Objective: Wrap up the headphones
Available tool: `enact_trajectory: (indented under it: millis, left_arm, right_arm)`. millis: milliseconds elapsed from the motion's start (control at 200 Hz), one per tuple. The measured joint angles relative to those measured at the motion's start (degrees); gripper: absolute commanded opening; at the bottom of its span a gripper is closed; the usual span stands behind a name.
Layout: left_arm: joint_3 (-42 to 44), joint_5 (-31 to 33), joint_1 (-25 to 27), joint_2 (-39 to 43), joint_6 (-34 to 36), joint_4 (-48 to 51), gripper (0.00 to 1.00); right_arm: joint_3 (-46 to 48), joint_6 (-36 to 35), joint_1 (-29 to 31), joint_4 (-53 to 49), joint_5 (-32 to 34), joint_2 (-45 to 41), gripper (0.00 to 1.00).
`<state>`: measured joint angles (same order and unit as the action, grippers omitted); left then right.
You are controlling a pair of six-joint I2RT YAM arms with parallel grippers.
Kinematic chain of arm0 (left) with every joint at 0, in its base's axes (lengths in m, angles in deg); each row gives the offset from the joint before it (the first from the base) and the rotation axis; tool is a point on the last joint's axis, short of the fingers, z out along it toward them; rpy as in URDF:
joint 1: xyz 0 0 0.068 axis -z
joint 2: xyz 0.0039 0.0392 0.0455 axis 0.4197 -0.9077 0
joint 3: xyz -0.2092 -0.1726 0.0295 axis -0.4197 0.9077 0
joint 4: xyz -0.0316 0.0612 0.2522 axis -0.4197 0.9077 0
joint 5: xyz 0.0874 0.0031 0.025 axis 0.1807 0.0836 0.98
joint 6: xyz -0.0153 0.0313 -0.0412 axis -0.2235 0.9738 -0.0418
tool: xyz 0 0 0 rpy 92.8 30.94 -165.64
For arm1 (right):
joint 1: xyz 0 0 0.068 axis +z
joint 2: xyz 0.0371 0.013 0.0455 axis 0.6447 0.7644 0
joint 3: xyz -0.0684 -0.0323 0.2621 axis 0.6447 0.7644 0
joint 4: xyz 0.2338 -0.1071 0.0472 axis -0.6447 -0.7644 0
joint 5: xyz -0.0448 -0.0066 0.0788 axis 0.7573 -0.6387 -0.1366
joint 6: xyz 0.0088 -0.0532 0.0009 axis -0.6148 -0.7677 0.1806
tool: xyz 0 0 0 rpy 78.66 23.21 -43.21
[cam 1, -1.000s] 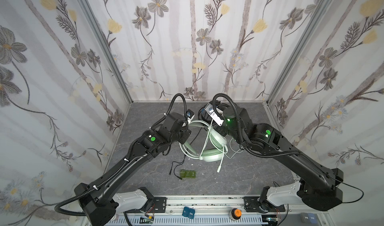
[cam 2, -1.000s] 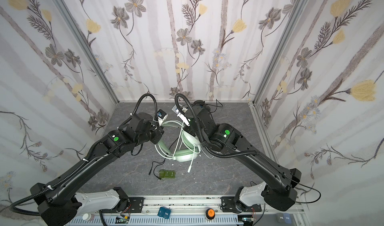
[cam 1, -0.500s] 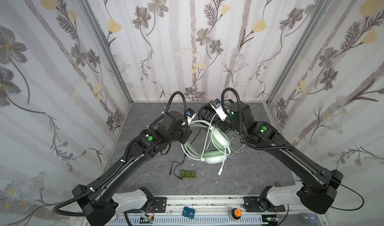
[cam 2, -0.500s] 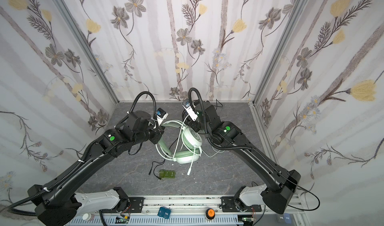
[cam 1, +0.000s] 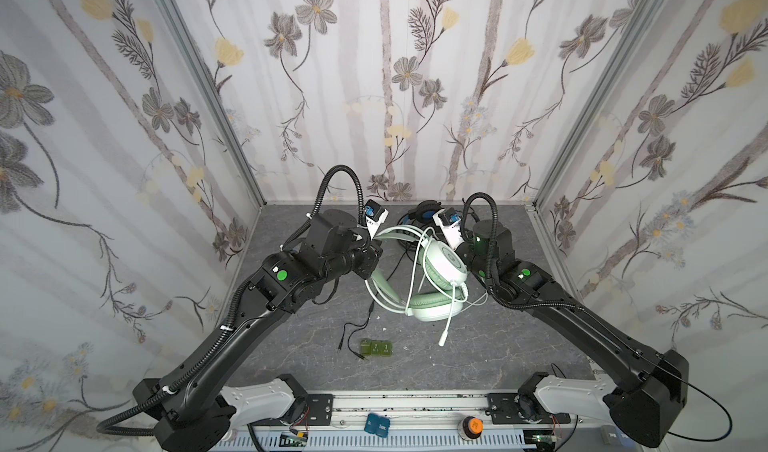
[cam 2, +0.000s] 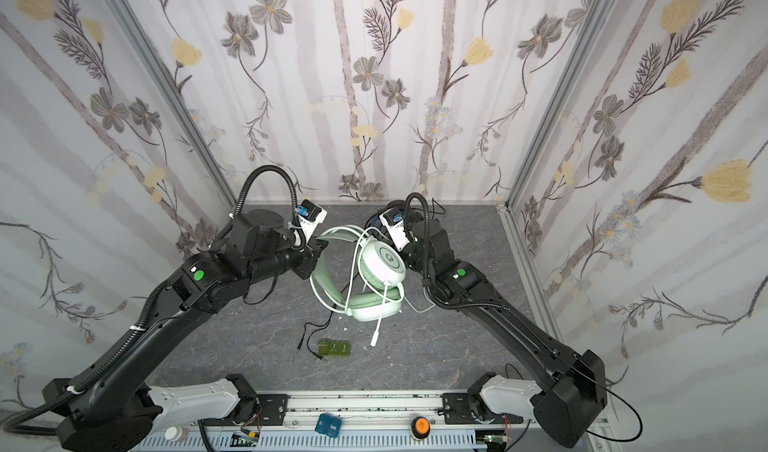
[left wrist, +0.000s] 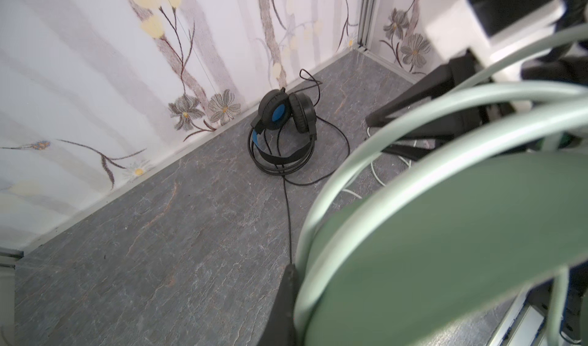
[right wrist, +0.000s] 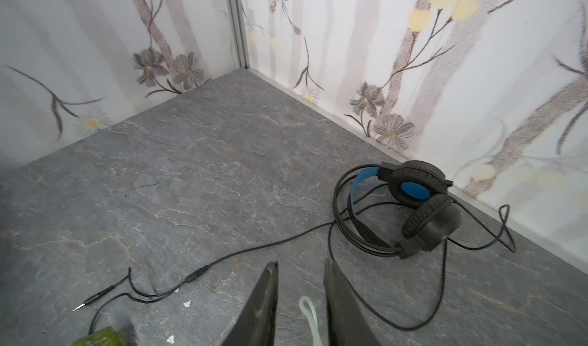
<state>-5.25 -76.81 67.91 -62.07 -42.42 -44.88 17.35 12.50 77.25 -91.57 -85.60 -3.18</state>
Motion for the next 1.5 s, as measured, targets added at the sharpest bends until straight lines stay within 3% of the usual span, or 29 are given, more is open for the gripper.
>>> enact_trajectory:
  millis: [290,664,889,989,1144,1309,1499]
  left_arm:
    - [-9.35,-1.73,0.0,-2.34,-3.04,2.16,0.0]
    - [-17.73,-3.02,-0.02,-6.78,-8.39,2.29,0.0]
    - [-20.46,-3.17,-0.07,-7.93,-10.25,2.4,0.0]
    - [-21.11,-3.17,-0.07,-8.17,-11.13,2.67,0.0]
    - [-21.75,-2.99,-0.59,-8.24,-12.63,2.73,0.0]
    - [-21.75,0.0,-1.53,-8.94,-15.93,2.58,0.0]
    - [-22.67,7.04,-3.15,-12.09,-20.59,1.88,0.0]
  right_arm:
    - [8.09,7.1,-1.55,12.28,-7.04,-0.15,0.34]
    - [16.55,12.81,-1.95,22.75,-11.58,2.56,0.33]
    - [20.72,15.74,-3.61,28.61,-12.76,4.76,0.28]
    - [22.27,16.15,-3.58,29.35,-13.55,5.88,0.19]
    - [24.0,16.55,-3.76,29.75,-13.6,6.23,0.0]
    - [24.2,16.15,-3.21,27.08,-12.31,4.07,0.0]
    - [26.01,14.16,2.25,19.69,-2.56,-4.0,0.0]
